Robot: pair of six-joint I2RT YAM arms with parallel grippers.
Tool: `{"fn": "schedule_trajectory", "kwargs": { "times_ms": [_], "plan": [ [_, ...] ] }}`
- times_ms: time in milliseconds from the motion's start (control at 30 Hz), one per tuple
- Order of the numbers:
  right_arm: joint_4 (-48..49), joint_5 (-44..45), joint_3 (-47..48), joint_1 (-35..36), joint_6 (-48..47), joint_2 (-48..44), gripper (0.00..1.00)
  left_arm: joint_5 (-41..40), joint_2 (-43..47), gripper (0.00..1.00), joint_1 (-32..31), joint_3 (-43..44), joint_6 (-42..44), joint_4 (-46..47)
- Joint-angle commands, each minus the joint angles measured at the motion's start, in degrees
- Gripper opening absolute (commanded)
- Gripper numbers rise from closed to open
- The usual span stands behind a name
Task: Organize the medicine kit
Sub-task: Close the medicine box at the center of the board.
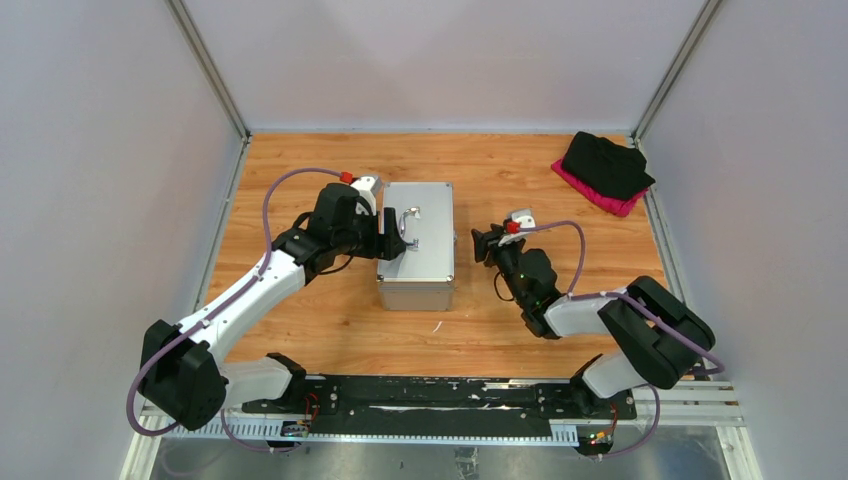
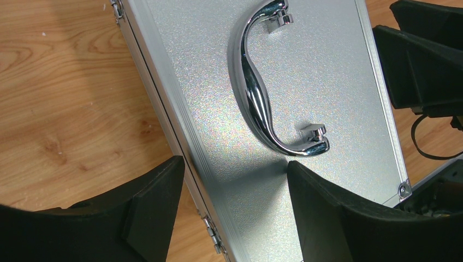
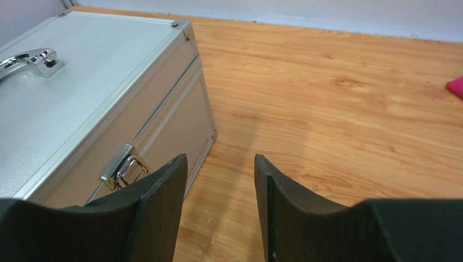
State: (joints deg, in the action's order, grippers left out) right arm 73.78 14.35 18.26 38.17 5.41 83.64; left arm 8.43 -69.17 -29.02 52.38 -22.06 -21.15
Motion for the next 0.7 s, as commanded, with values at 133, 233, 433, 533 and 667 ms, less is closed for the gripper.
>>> {"fn": "schedule_trajectory", "kwargs": {
  "times_ms": [133, 233, 433, 533, 667],
  "plan": [
    [-10.40, -3.40, 4.15, -0.07, 4.63, 0.62, 0.52, 0.16, -1.16, 0.74, -0.16, -0.62, 1.32, -3.15],
    [-10.26, -5.55, 4.66, -0.05, 5.82, 1.66, 0.51, 0.05, -1.03, 0.74, -0.16, -0.61, 1.41, -3.21],
    [-9.59, -9.12, 4.97, -0.11, 7.09, 2.59, 0.49, 0.15, -1.29, 0.74, -0.16, -0.63, 1.34, -2.98],
    [-9.71, -10.57, 5.16, -0.05, 8.03, 3.20, 0.49, 0.18, -1.40, 0.74, -0.16, -0.69, 1.25, -2.88],
    [-9.46, -12.31, 5.49, 0.04, 9.02, 4.10, 0.48, 0.13, -1.40, 0.74, -0.16, -0.78, 1.23, -2.84]
  ]
}}
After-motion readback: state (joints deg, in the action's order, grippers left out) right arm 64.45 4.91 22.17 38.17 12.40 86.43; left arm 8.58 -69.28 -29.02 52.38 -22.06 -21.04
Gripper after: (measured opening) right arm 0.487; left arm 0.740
